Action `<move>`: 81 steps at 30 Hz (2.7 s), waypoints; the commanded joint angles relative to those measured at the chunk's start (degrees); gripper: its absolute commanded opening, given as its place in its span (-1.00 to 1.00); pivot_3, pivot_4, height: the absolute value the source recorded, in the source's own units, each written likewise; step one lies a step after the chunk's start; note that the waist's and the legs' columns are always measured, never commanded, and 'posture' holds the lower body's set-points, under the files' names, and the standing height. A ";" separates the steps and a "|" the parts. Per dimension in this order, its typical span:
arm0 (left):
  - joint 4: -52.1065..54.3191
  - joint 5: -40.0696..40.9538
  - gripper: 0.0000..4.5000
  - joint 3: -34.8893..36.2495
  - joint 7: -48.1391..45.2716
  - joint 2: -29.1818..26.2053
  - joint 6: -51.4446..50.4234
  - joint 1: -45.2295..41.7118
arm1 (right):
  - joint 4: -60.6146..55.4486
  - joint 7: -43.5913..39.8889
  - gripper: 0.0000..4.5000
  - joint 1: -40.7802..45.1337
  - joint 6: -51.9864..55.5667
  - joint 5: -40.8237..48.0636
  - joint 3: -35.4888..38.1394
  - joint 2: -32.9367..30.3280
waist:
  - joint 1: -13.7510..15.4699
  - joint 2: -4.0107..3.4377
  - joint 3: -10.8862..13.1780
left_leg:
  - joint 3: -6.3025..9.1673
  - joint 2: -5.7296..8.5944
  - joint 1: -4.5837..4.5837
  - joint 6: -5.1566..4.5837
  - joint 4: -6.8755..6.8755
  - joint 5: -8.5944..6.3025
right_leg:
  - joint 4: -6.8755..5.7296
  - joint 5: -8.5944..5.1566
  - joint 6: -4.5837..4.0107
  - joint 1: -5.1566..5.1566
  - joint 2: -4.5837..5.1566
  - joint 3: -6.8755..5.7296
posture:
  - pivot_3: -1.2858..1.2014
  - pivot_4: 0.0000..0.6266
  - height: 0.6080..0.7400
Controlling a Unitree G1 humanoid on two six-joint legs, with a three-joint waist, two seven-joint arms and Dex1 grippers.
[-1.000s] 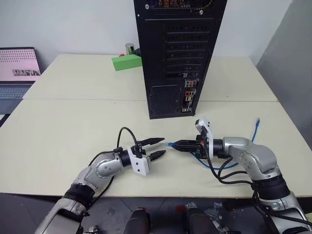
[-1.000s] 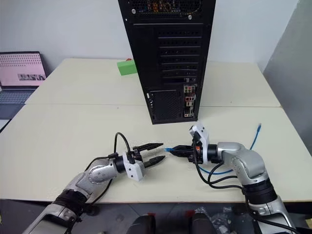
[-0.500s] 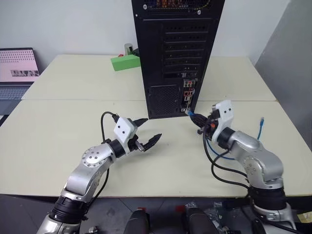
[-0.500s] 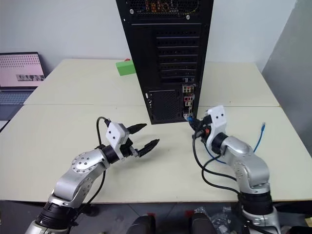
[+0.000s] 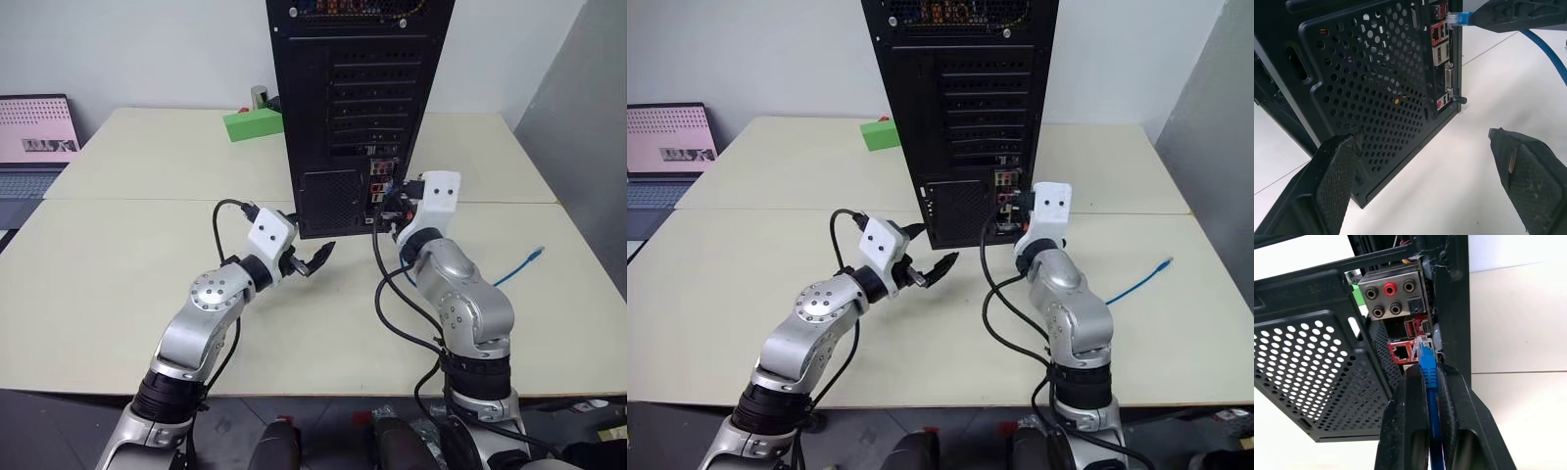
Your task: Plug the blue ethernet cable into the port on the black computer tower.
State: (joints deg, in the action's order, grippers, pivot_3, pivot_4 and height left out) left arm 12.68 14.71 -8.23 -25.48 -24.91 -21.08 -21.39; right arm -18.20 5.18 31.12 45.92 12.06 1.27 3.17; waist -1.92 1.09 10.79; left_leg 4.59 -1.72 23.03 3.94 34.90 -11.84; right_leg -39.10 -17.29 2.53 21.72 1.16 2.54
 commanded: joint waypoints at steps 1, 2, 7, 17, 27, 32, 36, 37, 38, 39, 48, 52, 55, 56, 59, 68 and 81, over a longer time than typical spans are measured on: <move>0.96 -1.59 0.95 1.22 -0.31 0.00 0.89 -1.25 | -1.61 -0.50 -1.00 1.29 0.78 -0.07 -1.39 0.22 | -0.03 0.00 0.00 | 0.00 0.00 0.00 0.00 0.00 0.00 | 0.00 0.00 0.00 0.01 0.00 0.00 | 0.03 -0.52 1.00; 0.93 -1.80 0.95 1.23 -0.45 0.08 0.93 -1.29 | -1.64 -0.56 -1.00 1.36 0.92 -0.09 -1.53 0.24 | -0.04 0.00 0.00 | 0.00 0.00 0.00 0.00 0.00 0.00 | 0.00 0.00 0.00 0.01 0.00 0.00 | 0.03 -0.52 1.00; 0.73 -2.89 0.95 1.12 -0.79 0.42 1.35 -1.63 | -1.64 -0.68 -1.00 1.69 1.44 0.05 -1.88 0.45 | -0.02 0.00 0.00 | 0.00 0.00 0.01 0.00 0.00 0.00 | 0.00 0.00 0.00 0.01 0.00 0.01 | 0.03 -0.52 1.00; 0.57 -4.14 0.95 1.37 -1.42 0.86 1.55 -1.76 | -0.38 -0.74 -1.00 2.39 0.68 -0.22 -2.20 0.96 | -0.03 0.00 0.00 | -0.01 0.00 0.01 0.00 -0.01 0.00 | 0.01 0.00 0.00 0.01 0.00 0.01 | 0.03 -0.52 1.00; 0.07 -5.05 0.95 1.57 -1.72 1.21 2.01 -1.63 | 2.29 -1.64 -1.00 2.99 -1.55 -1.37 -2.87 0.18 | -0.03 0.00 0.00 | -0.01 0.00 0.01 0.00 -0.01 0.00 | 0.01 0.00 0.00 0.02 0.00 0.01 | 0.03 -0.52 1.00; 0.16 -5.16 0.95 1.65 -1.86 1.23 2.04 -1.53 | 2.29 -1.94 -1.00 2.99 -2.06 -2.14 -2.86 0.01 | -0.03 0.00 0.00 | -0.01 0.00 0.02 0.00 -0.02 0.00 | 0.02 0.00 0.00 0.03 0.00 0.01 | 0.03 -0.52 1.00; 0.04 -5.21 0.95 1.67 -2.00 1.19 2.13 -1.46 | 1.86 -2.15 -1.00 2.73 -1.73 -2.29 -3.10 -0.20 | -0.04 0.00 0.00 | -0.01 0.00 0.02 0.00 -0.02 0.00 | 0.01 0.00 0.00 0.03 0.00 0.01 | 0.03 -0.52 1.00; -0.01 -5.23 0.95 1.67 -2.05 1.19 2.15 -1.46 | 1.94 -2.18 -1.00 2.61 -1.82 -2.39 -3.19 -0.27 | -0.04 0.00 0.00 | -0.01 0.00 0.01 0.00 -0.02 0.00 | 0.01 0.00 0.00 0.03 0.00 0.01 | 0.03 -0.52 1.00; -0.04 -5.27 0.95 1.64 -2.11 1.17 2.18 -1.48 | 2.07 -2.19 -1.00 2.51 -1.94 -2.50 -3.24 -0.34 | -0.03 0.00 0.00 | -0.01 0.00 0.02 0.00 -0.02 0.00 | 0.01 0.00 0.00 0.03 0.00 0.01 | 0.03 -0.52 1.00; -0.05 -5.28 0.95 1.63 -2.15 1.20 2.17 -1.53 | 2.27 -2.19 -1.00 2.49 -2.15 -2.61 -3.24 -0.39 | -0.03 0.00 0.00 | -0.01 0.00 0.02 0.00 -0.02 0.00 | 0.02 0.00 0.00 0.03 0.00 0.01 | 0.03 -0.52 1.00; 0.09 -5.68 0.95 1.58 -2.52 1.30 2.27 -1.48 | 3.11 -2.55 -1.00 2.41 -3.63 -4.22 -3.96 -1.28 | -0.10 0.00 0.00 | -0.01 0.00 0.01 0.00 -0.02 0.00 | 0.01 0.00 0.00 0.03 0.00 0.01 | 0.03 -0.52 1.00; 0.31 -5.93 0.95 1.65 -2.65 1.49 2.30 -1.29 | 2.80 -2.83 -1.00 2.17 -3.56 -4.82 -4.06 -1.40 | -0.11 0.00 0.00 | -0.01 0.00 0.01 0.00 -0.02 0.00 | 0.02 0.00 0.00 0.04 0.00 0.01 | 0.03 -0.52 1.00; 0.40 -6.08 0.95 1.63 -2.68 1.62 2.32 -1.23 | 2.50 -2.79 -1.00 1.98 -3.38 -4.90 -3.90 -1.49 | -0.11 0.00 0.00 | -0.01 0.00 0.01 0.00 -0.02 0.00 | 0.02 0.00 0.00 0.04 0.00 0.01 | 0.03 -0.52 1.00; 0.47 -6.09 0.95 1.63 -2.67 1.69 2.29 -1.20 | 2.10 -2.85 -1.00 1.87 -3.09 -4.75 -3.75 -1.54 | -0.11 0.00 0.00 | -0.01 0.00 0.01 0.00 -0.02 0.00 | 0.02 0.00 0.00 0.04 0.00 0.02 | 0.03 -0.52 1.00; 0.48 -6.17 0.95 1.61 -2.63 1.84 2.30 -1.14 | 0.24 -3.76 -1.00 1.38 -1.15 -3.56 -3.65 -1.59 | -0.10 0.00 0.00 | -0.01 0.00 0.01 0.00 -0.02 0.00 | 0.02 0.00 0.00 0.04 0.00 0.01 | 0.03 -0.52 1.00; 0.41 -6.21 0.95 1.53 -2.79 2.08 2.39 -1.09 | -3.13 -4.42 -1.00 0.71 2.29 -3.00 -3.37 -1.65 | -0.07 0.00 0.00 | 0.00 0.00 0.03 0.00 -0.04 0.00 | 0.04 0.00 0.01 0.04 0.00 0.01 | 0.03 -0.52 1.00; 0.82 -5.87 0.95 1.51 -3.42 2.37 2.73 -0.94 | -1.60 -4.32 -1.00 0.58 0.71 -4.16 -3.32 -1.99 | -0.07 0.00 0.00 | -0.01 0.00 0.03 0.00 -0.04 0.00 | 0.05 0.00 0.01 0.05 0.00 0.01 | 0.03 -0.52 1.00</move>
State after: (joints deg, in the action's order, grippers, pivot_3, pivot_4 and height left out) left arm 11.40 8.60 -7.52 -28.35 -22.81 -19.61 -22.15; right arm -18.45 1.13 30.93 48.12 7.93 -2.32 1.15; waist -1.99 1.09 10.79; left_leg 4.58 -1.72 23.07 3.94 34.86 -11.85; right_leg -39.05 -17.30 2.53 21.77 1.16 2.55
